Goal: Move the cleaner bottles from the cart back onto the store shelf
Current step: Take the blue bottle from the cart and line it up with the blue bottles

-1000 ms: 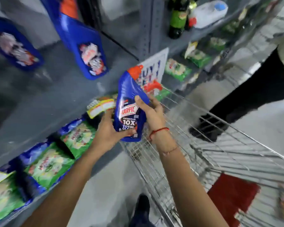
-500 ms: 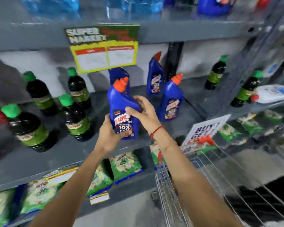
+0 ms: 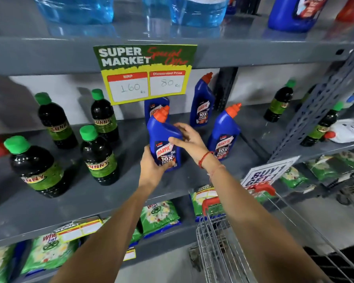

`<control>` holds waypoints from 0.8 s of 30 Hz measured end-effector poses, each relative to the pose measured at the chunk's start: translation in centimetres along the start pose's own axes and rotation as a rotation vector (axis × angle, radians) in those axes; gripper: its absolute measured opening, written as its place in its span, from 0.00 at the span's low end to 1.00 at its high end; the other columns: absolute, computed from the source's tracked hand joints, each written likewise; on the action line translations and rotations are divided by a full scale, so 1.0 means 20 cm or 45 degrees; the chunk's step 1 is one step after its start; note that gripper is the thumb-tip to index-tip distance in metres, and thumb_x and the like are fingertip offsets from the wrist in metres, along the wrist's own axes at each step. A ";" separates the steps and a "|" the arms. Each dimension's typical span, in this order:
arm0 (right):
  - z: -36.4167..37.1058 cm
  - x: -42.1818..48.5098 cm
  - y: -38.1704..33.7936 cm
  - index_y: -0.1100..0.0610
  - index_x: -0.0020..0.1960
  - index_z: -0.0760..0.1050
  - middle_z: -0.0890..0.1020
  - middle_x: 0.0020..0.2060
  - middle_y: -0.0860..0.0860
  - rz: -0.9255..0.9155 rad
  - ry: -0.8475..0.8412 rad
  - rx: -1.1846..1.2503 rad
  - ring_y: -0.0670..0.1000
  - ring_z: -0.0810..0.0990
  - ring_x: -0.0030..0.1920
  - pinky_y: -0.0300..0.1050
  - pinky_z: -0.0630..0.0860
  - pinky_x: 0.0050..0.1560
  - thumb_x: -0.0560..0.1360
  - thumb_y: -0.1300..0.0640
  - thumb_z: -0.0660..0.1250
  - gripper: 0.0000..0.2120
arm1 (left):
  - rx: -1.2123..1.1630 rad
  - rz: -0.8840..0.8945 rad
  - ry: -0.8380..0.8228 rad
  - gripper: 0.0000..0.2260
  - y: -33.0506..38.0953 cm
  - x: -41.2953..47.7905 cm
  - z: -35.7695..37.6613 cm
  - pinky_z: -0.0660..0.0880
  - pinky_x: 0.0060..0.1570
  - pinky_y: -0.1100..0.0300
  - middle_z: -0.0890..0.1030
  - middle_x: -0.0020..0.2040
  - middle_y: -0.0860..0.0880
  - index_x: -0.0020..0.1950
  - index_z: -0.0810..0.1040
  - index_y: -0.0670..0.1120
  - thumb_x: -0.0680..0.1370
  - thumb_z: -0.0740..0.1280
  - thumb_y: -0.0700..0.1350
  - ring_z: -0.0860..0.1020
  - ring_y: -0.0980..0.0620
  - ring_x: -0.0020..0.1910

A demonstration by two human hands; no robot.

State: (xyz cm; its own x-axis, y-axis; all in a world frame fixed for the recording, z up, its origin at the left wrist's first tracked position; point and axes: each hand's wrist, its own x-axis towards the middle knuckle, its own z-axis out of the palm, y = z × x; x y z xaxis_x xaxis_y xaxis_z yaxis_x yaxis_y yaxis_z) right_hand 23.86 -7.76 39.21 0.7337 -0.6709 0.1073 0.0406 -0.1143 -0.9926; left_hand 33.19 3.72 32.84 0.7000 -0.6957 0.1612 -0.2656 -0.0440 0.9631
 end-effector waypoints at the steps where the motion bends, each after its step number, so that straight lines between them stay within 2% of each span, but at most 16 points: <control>1: -0.01 0.00 0.01 0.46 0.52 0.72 0.80 0.50 0.46 0.010 0.010 0.027 0.39 0.81 0.48 0.31 0.78 0.45 0.68 0.63 0.71 0.18 | 0.010 0.005 0.011 0.29 -0.01 0.00 0.00 0.71 0.40 0.80 0.75 0.46 0.61 0.54 0.67 0.50 0.60 0.80 0.40 0.76 0.69 0.43; 4: 0.00 -0.02 0.05 0.52 0.58 0.71 0.80 0.53 0.49 0.031 0.020 0.072 0.45 0.80 0.52 0.36 0.79 0.50 0.69 0.60 0.71 0.19 | 0.021 0.009 0.013 0.30 -0.02 0.00 0.01 0.70 0.39 0.80 0.76 0.46 0.62 0.55 0.68 0.50 0.59 0.81 0.43 0.76 0.66 0.44; 6: 0.01 -0.06 0.06 0.55 0.60 0.71 0.80 0.53 0.51 0.023 0.082 0.066 0.44 0.80 0.52 0.35 0.79 0.49 0.68 0.59 0.72 0.21 | 0.042 0.009 0.002 0.28 -0.03 0.00 0.01 0.71 0.39 0.80 0.77 0.45 0.61 0.53 0.68 0.51 0.60 0.80 0.44 0.77 0.65 0.44; 8: 0.00 -0.12 0.11 0.56 0.57 0.72 0.80 0.50 0.52 0.013 0.240 0.074 0.41 0.80 0.49 0.31 0.78 0.47 0.68 0.59 0.72 0.19 | 0.067 0.000 -0.020 0.26 -0.06 0.00 0.00 0.71 0.39 0.79 0.78 0.44 0.60 0.52 0.69 0.52 0.61 0.80 0.45 0.77 0.65 0.43; 9: 0.00 -0.17 0.15 0.54 0.54 0.74 0.81 0.47 0.52 -0.001 0.370 0.076 0.39 0.80 0.46 0.29 0.77 0.45 0.68 0.59 0.72 0.16 | 0.085 -0.002 -0.038 0.26 -0.08 0.00 -0.01 0.72 0.40 0.78 0.78 0.45 0.59 0.51 0.69 0.52 0.61 0.80 0.45 0.77 0.65 0.43; 11: -0.04 -0.28 0.24 0.49 0.45 0.76 0.81 0.39 0.50 -0.074 0.772 0.034 0.37 0.79 0.39 0.27 0.74 0.41 0.67 0.59 0.73 0.11 | 0.133 -0.015 -0.089 0.26 -0.13 -0.01 -0.04 0.74 0.42 0.74 0.80 0.45 0.57 0.50 0.69 0.53 0.60 0.80 0.43 0.78 0.63 0.44; 12: -0.07 -0.32 0.27 0.49 0.44 0.75 0.79 0.38 0.51 -0.093 1.002 0.020 0.39 0.79 0.38 0.31 0.75 0.41 0.66 0.59 0.74 0.11 | 0.154 -0.026 -0.112 0.26 -0.15 -0.01 -0.05 0.74 0.44 0.72 0.80 0.46 0.56 0.50 0.70 0.53 0.60 0.80 0.43 0.79 0.62 0.45; 13: -0.11 -0.35 0.30 0.52 0.47 0.75 0.77 0.40 0.54 -0.085 1.181 0.013 0.45 0.78 0.40 0.40 0.77 0.43 0.66 0.59 0.75 0.13 | 0.169 -0.034 -0.127 0.27 -0.17 -0.01 -0.06 0.73 0.44 0.72 0.80 0.46 0.57 0.51 0.70 0.53 0.60 0.81 0.43 0.78 0.62 0.45; 14: -0.15 -0.36 0.32 0.56 0.53 0.73 0.75 0.46 0.57 -0.040 1.273 -0.032 0.51 0.77 0.43 0.49 0.78 0.47 0.64 0.58 0.76 0.20 | 0.177 -0.038 -0.136 0.27 -0.18 -0.01 -0.06 0.73 0.42 0.74 0.79 0.46 0.59 0.52 0.71 0.53 0.59 0.81 0.44 0.78 0.65 0.45; 15: -0.19 -0.35 0.34 0.59 0.60 0.69 0.72 0.51 0.59 0.040 1.278 -0.131 0.55 0.76 0.49 0.54 0.77 0.53 0.63 0.56 0.77 0.29 | 0.178 -0.042 -0.144 0.28 -0.18 0.00 -0.06 0.72 0.40 0.76 0.79 0.45 0.60 0.54 0.72 0.53 0.59 0.81 0.45 0.78 0.67 0.44; 17: -0.26 -0.31 0.36 0.59 0.70 0.57 0.67 0.62 0.62 0.207 1.136 -0.368 0.61 0.70 0.62 0.55 0.70 0.62 0.59 0.51 0.79 0.48 | 0.187 -0.062 -0.158 0.30 -0.17 0.02 -0.05 0.72 0.41 0.74 0.79 0.44 0.61 0.56 0.73 0.51 0.58 0.81 0.46 0.78 0.66 0.43; 18: -0.29 -0.29 0.37 0.57 0.73 0.52 0.64 0.66 0.63 0.249 1.048 -0.447 0.61 0.68 0.65 0.54 0.68 0.64 0.57 0.49 0.80 0.54 | 0.202 -0.072 -0.164 0.30 -0.17 0.03 -0.05 0.73 0.42 0.71 0.80 0.44 0.60 0.57 0.74 0.50 0.58 0.81 0.46 0.78 0.64 0.43; 21: -0.33 -0.23 0.38 0.53 0.74 0.45 0.60 0.70 0.62 0.257 0.916 -0.527 0.60 0.64 0.68 0.51 0.66 0.65 0.54 0.47 0.80 0.60 | 0.242 -0.082 -0.180 0.28 -0.18 0.05 -0.05 0.72 0.41 0.71 0.79 0.42 0.60 0.53 0.74 0.53 0.57 0.81 0.47 0.77 0.67 0.41; 24: -0.35 -0.19 0.40 0.54 0.74 0.47 0.64 0.69 0.60 0.227 0.932 -0.510 0.58 0.65 0.68 0.43 0.62 0.63 0.53 0.47 0.80 0.60 | 0.284 -0.078 -0.199 0.26 -0.18 0.06 -0.06 0.71 0.36 0.75 0.80 0.41 0.59 0.51 0.74 0.52 0.58 0.81 0.47 0.77 0.68 0.39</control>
State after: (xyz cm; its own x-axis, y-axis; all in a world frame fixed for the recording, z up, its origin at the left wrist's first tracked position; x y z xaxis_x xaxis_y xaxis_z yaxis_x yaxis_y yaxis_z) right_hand 16.69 -11.36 31.20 0.0773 -0.9922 0.0980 -0.3782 -0.1201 -0.9179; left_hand 35.69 3.89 29.81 0.6129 -0.7885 0.0521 -0.3777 -0.2344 0.8958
